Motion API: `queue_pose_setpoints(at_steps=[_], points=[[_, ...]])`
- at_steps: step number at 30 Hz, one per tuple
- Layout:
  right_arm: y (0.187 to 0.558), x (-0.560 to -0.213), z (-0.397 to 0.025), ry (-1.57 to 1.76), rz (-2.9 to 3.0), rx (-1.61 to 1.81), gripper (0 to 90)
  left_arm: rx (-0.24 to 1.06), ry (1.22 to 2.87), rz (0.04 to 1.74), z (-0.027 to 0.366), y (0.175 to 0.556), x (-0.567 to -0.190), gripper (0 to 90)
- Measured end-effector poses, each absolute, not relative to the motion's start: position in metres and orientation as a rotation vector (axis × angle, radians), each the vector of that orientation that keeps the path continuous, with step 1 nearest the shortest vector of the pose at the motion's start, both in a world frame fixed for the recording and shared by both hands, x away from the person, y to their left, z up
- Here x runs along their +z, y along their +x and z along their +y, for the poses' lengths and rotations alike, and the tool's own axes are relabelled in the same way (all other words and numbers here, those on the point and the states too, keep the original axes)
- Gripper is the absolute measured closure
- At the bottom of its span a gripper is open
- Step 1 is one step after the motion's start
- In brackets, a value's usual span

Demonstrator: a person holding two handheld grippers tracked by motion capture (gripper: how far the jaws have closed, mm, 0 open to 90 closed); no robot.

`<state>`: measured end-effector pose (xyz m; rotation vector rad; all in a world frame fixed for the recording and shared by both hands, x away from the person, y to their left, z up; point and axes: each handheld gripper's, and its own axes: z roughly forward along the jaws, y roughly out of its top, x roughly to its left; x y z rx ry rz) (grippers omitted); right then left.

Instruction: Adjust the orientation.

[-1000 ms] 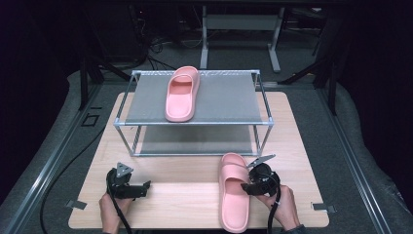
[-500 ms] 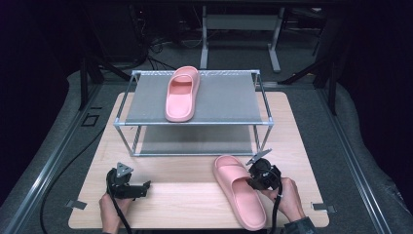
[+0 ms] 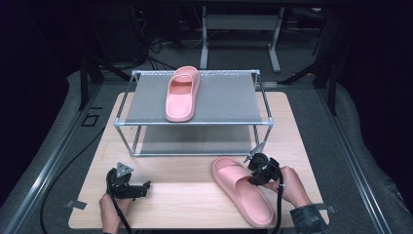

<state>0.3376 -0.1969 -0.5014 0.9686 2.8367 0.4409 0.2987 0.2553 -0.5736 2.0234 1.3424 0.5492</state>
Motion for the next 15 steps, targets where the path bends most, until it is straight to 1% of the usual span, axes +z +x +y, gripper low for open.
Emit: queue_pose_setpoints(at_steps=[3,10,15], points=[[0.338,-0.499,-0.193,0.924,2.835,0.378,76.8,0.549,2.023,1.342,0.255,0.299,-0.574,0.0],[0.341,-0.499,-0.186,0.73,2.842,0.338,78.3,0.549,2.023,1.342,0.255,0.299,-0.574,0.0],[0.351,-0.498,-0.183,0.741,2.909,0.324,74.9,0.549,2.024,1.342,0.255,0.299,-0.574,0.0]])
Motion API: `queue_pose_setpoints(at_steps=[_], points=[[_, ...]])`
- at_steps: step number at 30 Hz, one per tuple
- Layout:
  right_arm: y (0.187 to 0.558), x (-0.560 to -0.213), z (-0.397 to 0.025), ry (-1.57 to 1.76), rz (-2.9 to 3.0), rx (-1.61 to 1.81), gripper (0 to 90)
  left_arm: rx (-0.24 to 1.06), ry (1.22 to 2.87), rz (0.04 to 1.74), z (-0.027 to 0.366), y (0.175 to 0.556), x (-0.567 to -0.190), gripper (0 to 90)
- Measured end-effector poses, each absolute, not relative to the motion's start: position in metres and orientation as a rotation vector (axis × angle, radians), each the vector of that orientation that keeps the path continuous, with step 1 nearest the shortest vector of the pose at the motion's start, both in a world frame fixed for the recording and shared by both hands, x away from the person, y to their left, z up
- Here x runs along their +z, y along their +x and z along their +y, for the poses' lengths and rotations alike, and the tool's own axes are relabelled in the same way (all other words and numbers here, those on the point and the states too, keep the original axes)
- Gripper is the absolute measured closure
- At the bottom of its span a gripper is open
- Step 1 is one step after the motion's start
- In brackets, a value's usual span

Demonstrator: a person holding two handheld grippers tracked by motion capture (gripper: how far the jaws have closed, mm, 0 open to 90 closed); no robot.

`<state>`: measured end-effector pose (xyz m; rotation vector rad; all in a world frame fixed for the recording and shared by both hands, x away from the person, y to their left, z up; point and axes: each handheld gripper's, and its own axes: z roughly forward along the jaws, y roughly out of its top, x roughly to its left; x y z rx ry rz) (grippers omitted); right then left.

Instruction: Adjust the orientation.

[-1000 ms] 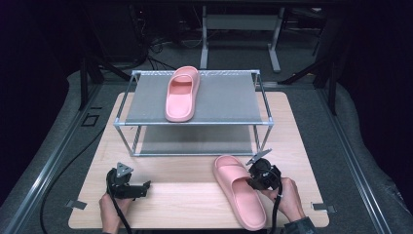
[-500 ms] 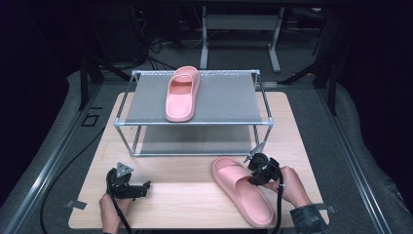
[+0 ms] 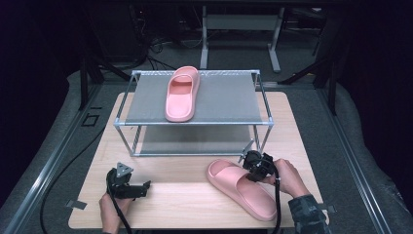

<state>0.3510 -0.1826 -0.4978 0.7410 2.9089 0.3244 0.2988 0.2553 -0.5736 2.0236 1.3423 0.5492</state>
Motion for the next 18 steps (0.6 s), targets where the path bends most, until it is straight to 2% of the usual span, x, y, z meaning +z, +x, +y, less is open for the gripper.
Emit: queue_pose_setpoints(at_steps=[2,11,18], points=[[0.3535,-0.4978,-0.1809,0.743,2.907,0.313,74.4,0.55,2.024,1.342,0.2553,0.2987,-0.5736,0.0],[0.3602,-0.4994,-0.1751,0.726,2.9,0.241,82.3,0.55,2.023,1.343,0.2552,0.2986,-0.5736,0.0],[0.3607,-0.4975,-0.1773,0.688,2.865,0.255,83.9,0.55,2.023,1.343,0.2552,0.2987,-0.5736,0.0]])
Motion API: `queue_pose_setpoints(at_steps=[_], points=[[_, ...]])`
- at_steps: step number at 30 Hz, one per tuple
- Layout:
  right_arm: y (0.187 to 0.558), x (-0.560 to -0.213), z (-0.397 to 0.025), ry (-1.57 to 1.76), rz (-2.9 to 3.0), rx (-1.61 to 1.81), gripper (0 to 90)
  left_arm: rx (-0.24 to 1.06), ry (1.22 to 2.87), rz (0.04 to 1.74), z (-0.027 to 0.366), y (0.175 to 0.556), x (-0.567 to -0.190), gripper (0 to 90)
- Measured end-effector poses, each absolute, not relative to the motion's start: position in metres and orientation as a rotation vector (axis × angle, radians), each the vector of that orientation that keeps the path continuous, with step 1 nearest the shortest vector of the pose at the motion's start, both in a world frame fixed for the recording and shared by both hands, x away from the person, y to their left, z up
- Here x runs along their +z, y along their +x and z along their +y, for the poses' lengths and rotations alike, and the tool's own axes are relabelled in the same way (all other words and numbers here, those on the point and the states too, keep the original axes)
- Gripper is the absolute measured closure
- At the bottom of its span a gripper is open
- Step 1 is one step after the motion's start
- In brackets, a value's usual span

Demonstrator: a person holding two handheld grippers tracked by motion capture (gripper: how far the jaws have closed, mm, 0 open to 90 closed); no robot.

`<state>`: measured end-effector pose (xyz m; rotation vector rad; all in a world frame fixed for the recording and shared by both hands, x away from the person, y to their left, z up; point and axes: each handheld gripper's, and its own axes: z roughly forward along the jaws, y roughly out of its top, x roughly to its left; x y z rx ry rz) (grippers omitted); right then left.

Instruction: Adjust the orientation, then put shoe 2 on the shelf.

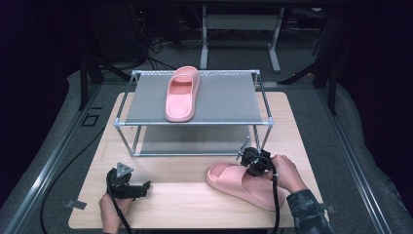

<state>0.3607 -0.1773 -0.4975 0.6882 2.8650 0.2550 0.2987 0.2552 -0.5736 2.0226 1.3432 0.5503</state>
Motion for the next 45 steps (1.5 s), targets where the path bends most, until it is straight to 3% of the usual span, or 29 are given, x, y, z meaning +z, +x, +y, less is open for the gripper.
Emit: queue_pose_setpoints(at_steps=[45], points=[[0.377,-0.399,-0.151,0.391,2.827,0.361,83.6,0.547,2.028,1.334,0.254,0.301,-0.574,0.0]])
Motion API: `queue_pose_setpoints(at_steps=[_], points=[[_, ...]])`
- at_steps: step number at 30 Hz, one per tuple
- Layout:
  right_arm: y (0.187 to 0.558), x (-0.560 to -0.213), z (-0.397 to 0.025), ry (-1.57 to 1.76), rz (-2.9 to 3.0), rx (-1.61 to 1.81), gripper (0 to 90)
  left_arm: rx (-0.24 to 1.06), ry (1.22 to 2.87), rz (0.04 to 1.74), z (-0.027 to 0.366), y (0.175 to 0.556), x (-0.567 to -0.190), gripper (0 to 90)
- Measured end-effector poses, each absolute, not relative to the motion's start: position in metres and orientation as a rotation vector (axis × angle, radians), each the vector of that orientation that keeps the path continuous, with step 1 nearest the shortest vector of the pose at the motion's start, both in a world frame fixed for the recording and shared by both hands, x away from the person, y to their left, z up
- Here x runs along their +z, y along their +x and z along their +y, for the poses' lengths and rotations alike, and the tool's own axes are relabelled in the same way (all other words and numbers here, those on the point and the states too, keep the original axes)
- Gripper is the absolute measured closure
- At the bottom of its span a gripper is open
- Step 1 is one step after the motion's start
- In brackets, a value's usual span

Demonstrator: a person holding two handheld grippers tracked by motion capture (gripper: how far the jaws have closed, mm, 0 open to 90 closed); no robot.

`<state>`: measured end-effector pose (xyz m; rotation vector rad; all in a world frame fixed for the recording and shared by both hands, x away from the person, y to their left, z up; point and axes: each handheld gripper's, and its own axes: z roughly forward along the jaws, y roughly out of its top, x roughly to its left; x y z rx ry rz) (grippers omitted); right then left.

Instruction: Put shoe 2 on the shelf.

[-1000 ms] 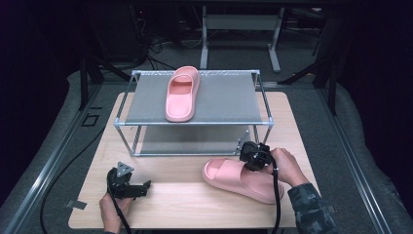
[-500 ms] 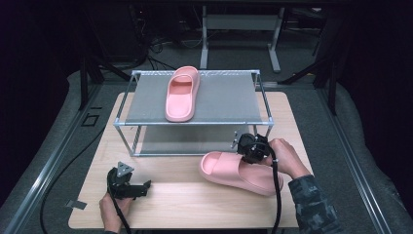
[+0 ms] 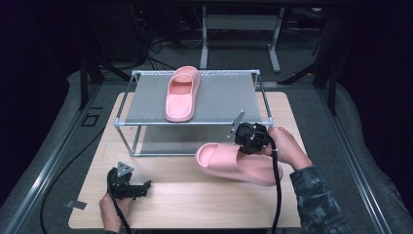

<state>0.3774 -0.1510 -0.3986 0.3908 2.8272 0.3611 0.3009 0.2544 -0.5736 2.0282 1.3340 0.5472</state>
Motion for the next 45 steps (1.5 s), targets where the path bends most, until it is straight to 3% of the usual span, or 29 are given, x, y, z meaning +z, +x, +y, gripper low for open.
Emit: queue_pose_setpoints(at_steps=[29,45], points=[[0.392,-0.323,-0.147,0.346,2.792,0.391,83.5,0.545,2.031,1.329,0.254,0.301,-0.574,0.0],[0.416,-0.281,-0.149,0.522,2.72,0.401,83.5,0.546,2.032,1.329,0.254,0.301,-0.574,0.0]])
